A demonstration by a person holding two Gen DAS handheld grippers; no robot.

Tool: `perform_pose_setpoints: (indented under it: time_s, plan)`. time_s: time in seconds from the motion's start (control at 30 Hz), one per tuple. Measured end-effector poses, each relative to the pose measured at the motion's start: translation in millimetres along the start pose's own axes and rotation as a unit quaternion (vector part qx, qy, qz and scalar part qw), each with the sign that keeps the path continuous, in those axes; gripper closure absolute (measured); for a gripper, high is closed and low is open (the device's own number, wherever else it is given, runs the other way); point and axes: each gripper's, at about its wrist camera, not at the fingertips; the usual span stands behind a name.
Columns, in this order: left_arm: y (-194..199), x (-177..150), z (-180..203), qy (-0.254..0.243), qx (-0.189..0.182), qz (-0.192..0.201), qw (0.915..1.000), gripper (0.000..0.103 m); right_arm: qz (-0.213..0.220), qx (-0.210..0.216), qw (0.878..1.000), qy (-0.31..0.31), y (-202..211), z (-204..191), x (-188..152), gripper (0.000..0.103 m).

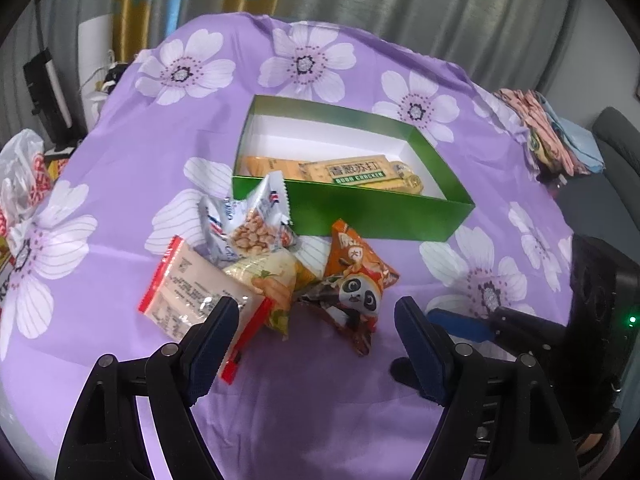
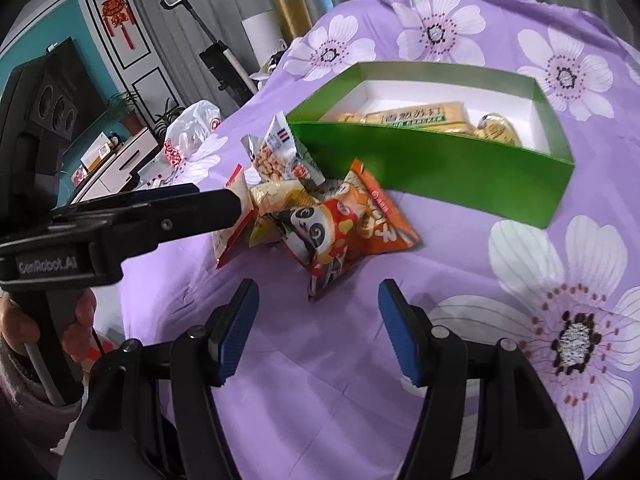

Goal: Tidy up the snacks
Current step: 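Move the right gripper to the orange panda-print snack bag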

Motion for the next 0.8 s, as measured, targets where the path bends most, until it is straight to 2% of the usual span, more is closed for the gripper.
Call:
perform_pose_setpoints:
  time_s: [0.13,0.3,0.43,0.8]
  plan:
    - [-5,1,8,-0.025,-0.014,0.003,0.9996,0.023,-0.007,0.007,1.0,-0.005,-10,3,0,0.04]
    - [-18,12,16,-0.042,-0.055,-0.012,0.9975,0.023,-0.01,0.014,1.0,-0.012,-17,8,0,0.04]
    - [-32,23,21,-0.055,-0.056,-0.023,0.9967,0.023,-0.007,0.023,1.0,-0.017,-19,10,0,0.04]
    - [-69,29,28,-0.07,-0.06,-0.099,0.9908,0.023,-0.007,0.04,0.999,-0.017,-33,9,8,0.038]
Point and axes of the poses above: each gripper's, at about its wrist camera, not at the fingertips, and y roughly against the way its jaws point, z to its right, x to its top, and after that the axes turned 7 degrees about -z, right-handed
